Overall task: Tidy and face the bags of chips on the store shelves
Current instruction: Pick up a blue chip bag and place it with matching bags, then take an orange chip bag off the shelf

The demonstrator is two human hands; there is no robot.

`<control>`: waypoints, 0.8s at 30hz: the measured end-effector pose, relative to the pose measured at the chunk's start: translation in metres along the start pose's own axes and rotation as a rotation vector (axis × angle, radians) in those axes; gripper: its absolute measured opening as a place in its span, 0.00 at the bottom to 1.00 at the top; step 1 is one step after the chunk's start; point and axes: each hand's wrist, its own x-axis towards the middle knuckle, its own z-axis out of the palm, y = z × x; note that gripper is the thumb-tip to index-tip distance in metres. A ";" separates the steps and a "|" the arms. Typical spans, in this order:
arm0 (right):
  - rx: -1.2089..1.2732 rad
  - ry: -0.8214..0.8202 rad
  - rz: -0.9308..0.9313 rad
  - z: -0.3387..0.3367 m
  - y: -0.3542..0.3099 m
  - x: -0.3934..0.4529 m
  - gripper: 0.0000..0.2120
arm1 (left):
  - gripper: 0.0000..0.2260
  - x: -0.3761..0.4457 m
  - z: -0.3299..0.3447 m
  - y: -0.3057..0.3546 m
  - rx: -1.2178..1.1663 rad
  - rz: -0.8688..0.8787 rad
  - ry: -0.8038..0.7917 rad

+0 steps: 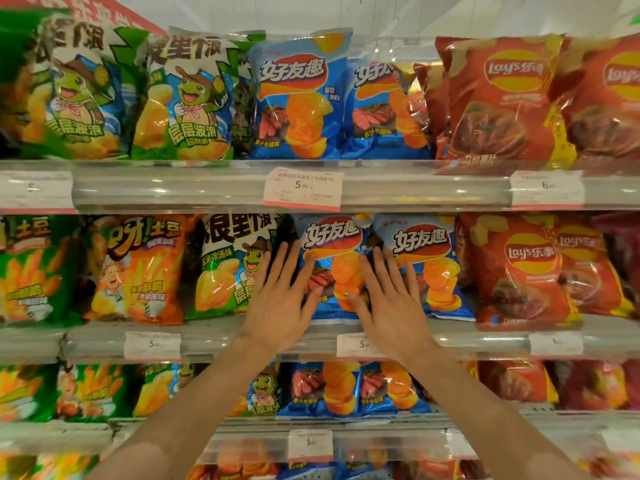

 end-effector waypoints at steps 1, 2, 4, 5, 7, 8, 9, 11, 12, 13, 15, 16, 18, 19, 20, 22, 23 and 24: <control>0.014 0.021 0.016 0.000 -0.001 -0.003 0.31 | 0.27 -0.004 -0.001 0.001 -0.016 -0.021 0.002; 0.021 0.038 0.029 0.000 -0.002 -0.006 0.31 | 0.27 -0.009 -0.001 0.002 -0.029 -0.034 0.003; 0.017 0.052 0.047 0.001 -0.004 -0.012 0.31 | 0.27 -0.021 -0.002 0.004 -0.058 -0.048 0.000; 0.017 0.055 0.055 0.001 -0.005 -0.015 0.31 | 0.27 -0.028 -0.003 0.006 -0.081 -0.058 0.000; 0.030 0.049 0.078 0.001 -0.007 -0.023 0.32 | 0.26 -0.043 -0.005 0.006 -0.146 -0.085 0.010; 0.042 0.040 0.087 0.002 -0.009 -0.029 0.32 | 0.25 -0.051 -0.006 0.004 -0.180 -0.096 0.012; 0.058 0.033 0.087 0.003 -0.011 -0.036 0.33 | 0.25 -0.059 -0.007 0.003 -0.213 -0.101 0.014; 0.100 0.024 0.077 0.005 -0.018 -0.051 0.33 | 0.24 -0.076 -0.009 -0.003 -0.271 -0.102 0.028; 0.128 0.021 0.078 0.006 -0.023 -0.059 0.33 | 0.24 -0.083 -0.011 -0.006 -0.298 -0.107 0.041; 0.161 0.021 0.087 0.006 -0.030 -0.067 0.33 | 0.24 -0.091 -0.011 -0.009 -0.324 -0.118 0.058; 0.227 0.028 0.121 0.007 -0.050 -0.082 0.33 | 0.23 -0.107 -0.011 -0.018 -0.374 -0.137 0.098; 0.247 0.036 0.135 0.008 -0.061 -0.088 0.33 | 0.23 -0.116 -0.010 -0.024 -0.401 -0.141 0.116; 0.272 0.036 0.156 0.011 -0.088 -0.102 0.34 | 0.23 -0.132 -0.009 -0.039 -0.449 -0.132 0.135; 0.283 0.028 0.168 0.014 -0.103 -0.109 0.33 | 0.23 -0.141 -0.008 -0.048 -0.466 -0.120 0.138; 0.299 0.020 0.187 0.018 -0.118 -0.115 0.33 | 0.23 -0.150 -0.008 -0.058 -0.485 -0.108 0.135; 0.350 -0.009 0.262 0.026 -0.153 -0.126 0.33 | 0.23 -0.171 -0.009 -0.081 -0.542 -0.103 0.112; 0.369 -0.028 0.302 0.031 -0.173 -0.131 0.34 | 0.23 -0.181 -0.011 -0.095 -0.579 -0.105 0.102; 0.379 -0.048 0.337 0.036 -0.194 -0.136 0.33 | 0.24 -0.193 -0.011 -0.110 -0.610 -0.102 0.092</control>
